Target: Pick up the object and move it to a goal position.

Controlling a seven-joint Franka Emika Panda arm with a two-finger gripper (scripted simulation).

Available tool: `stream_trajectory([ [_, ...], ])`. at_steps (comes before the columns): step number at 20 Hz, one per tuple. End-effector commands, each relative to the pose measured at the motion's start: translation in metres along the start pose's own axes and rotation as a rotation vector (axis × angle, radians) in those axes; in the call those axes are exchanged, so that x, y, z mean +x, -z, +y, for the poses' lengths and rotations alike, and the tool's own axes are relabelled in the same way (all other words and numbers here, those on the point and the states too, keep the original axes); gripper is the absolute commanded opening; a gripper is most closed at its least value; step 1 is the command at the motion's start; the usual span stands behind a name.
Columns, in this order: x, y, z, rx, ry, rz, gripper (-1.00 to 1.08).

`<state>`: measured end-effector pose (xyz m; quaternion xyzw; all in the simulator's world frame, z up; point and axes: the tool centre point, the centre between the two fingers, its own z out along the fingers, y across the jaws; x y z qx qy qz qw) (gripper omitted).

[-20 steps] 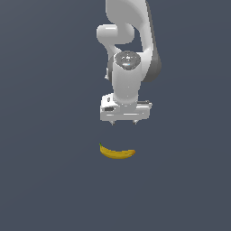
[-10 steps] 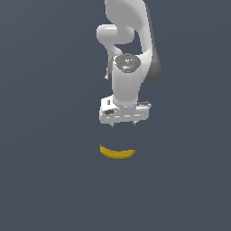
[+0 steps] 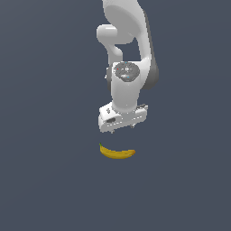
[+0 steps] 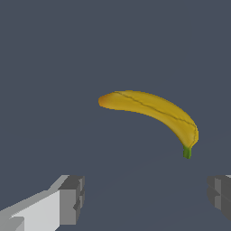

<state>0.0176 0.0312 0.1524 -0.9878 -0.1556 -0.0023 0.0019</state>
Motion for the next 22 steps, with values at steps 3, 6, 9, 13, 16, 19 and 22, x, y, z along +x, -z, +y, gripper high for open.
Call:
stream_trajectory([
  [3,0.007,-0.010,0.005,-0.004,0.125,-0.004,1.00],
  [6,0.011,-0.016,0.009,-0.005,0.208,-0.006,1.00],
  [9,0.015,-0.023,0.012,-0.006,0.291,-0.008,1.00],
  [13,0.021,-0.031,0.017,-0.007,0.401,-0.010,1.00],
  [16,0.025,-0.038,0.021,-0.007,0.483,-0.011,1.00],
  [19,0.028,-0.045,0.025,-0.006,0.564,-0.012,1.00],
  [22,0.032,-0.051,0.029,-0.006,0.645,-0.012,1.00],
])
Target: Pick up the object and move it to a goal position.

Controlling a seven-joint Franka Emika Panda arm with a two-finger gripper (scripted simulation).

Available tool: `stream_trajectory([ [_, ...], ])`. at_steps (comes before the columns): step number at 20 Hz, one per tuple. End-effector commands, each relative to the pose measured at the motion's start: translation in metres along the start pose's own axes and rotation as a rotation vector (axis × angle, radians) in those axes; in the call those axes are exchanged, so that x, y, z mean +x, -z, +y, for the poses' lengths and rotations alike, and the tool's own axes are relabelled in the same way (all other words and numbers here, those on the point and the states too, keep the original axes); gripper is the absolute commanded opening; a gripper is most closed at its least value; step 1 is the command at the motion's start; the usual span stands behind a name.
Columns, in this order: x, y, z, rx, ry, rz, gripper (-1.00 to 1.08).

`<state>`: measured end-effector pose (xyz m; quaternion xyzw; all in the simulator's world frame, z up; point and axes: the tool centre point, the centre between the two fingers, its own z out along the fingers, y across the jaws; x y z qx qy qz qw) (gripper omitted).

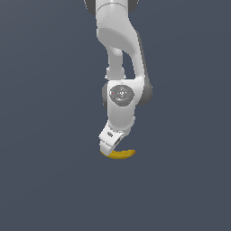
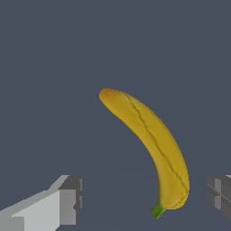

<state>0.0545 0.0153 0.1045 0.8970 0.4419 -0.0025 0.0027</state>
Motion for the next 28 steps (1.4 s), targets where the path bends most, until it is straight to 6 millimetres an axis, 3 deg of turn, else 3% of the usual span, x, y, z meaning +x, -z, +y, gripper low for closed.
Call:
stream_trajectory([
  [1,0.001,-0.006,0.004,0.000,0.069,0.000,1.00],
  [14,0.002,-0.030,0.022,0.001,0.354,0.005,1.00],
  [28,0.002,-0.039,0.027,0.001,0.416,0.007,1.00],
])
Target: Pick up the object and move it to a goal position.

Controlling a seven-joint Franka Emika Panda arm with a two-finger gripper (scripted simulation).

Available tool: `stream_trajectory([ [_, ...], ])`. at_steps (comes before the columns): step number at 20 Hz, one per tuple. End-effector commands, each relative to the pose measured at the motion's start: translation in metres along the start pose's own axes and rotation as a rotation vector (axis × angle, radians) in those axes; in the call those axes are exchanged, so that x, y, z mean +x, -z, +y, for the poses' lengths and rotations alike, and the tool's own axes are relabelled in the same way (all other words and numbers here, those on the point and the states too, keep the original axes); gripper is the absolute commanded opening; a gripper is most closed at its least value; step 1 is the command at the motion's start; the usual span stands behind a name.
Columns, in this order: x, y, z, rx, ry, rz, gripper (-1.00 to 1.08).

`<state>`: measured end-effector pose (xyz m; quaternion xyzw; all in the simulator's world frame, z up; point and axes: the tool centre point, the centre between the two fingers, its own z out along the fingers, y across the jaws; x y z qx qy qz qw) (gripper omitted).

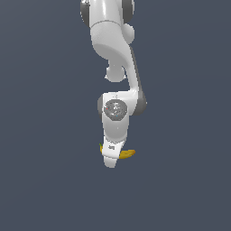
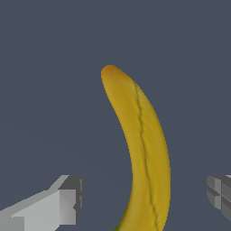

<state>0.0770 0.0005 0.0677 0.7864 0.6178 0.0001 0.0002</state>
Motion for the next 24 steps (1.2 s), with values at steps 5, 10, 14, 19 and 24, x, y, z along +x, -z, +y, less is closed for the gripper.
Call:
stream_trajectory([
  [5,0.000,-0.023,-0.001,0.001,0.003,0.000,1.00],
  [10,0.000,-0.046,-0.001,0.000,0.005,0.000,1.00],
  [14,0.000,-0.049,0.000,0.000,0.005,0.000,1.00],
  [19,0.000,-0.049,0.000,0.000,0.005,0.000,-1.00],
  [24,0.000,-0.049,0.000,0.000,0.005,0.000,-1.00],
])
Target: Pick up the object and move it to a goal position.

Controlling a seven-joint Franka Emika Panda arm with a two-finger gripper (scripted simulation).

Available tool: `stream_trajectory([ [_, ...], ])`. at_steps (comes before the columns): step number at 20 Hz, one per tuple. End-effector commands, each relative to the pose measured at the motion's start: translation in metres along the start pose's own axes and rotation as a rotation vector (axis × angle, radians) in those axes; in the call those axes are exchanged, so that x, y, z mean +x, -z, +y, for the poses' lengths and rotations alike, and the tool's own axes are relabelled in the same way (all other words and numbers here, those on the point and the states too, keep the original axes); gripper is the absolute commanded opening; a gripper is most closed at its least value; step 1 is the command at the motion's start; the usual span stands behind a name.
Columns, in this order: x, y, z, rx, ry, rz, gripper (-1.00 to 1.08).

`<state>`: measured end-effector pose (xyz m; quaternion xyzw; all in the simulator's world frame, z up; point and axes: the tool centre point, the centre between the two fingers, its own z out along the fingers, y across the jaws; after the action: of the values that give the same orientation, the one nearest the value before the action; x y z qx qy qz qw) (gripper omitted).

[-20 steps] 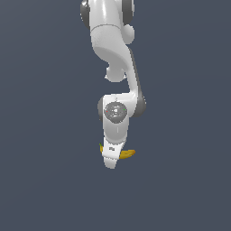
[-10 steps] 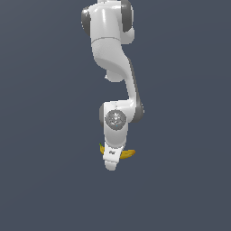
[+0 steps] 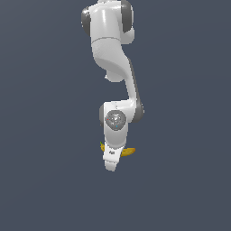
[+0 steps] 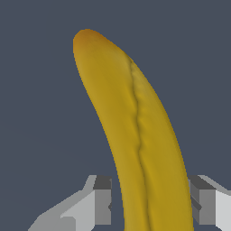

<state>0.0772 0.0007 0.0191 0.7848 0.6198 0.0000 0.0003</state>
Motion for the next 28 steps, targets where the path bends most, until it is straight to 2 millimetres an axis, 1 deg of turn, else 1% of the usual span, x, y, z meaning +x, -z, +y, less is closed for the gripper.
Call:
stream_trajectory([
  [1,0.000,0.000,0.000,0.001,0.000,0.000,-1.00],
  [5,-0.001,0.002,0.000,0.000,0.000,0.000,-1.00],
  [8,-0.003,0.010,-0.001,0.000,0.000,0.000,-1.00],
  [11,-0.006,0.021,-0.002,0.000,0.000,0.000,-1.00],
  [14,-0.011,0.039,-0.004,0.000,0.000,-0.001,-1.00],
  [17,-0.017,0.062,-0.006,0.000,0.000,-0.001,-1.00],
  [20,-0.025,0.091,-0.009,0.000,0.001,-0.002,-1.00],
  [28,-0.049,0.184,-0.018,0.000,0.002,-0.001,-1.00],
])
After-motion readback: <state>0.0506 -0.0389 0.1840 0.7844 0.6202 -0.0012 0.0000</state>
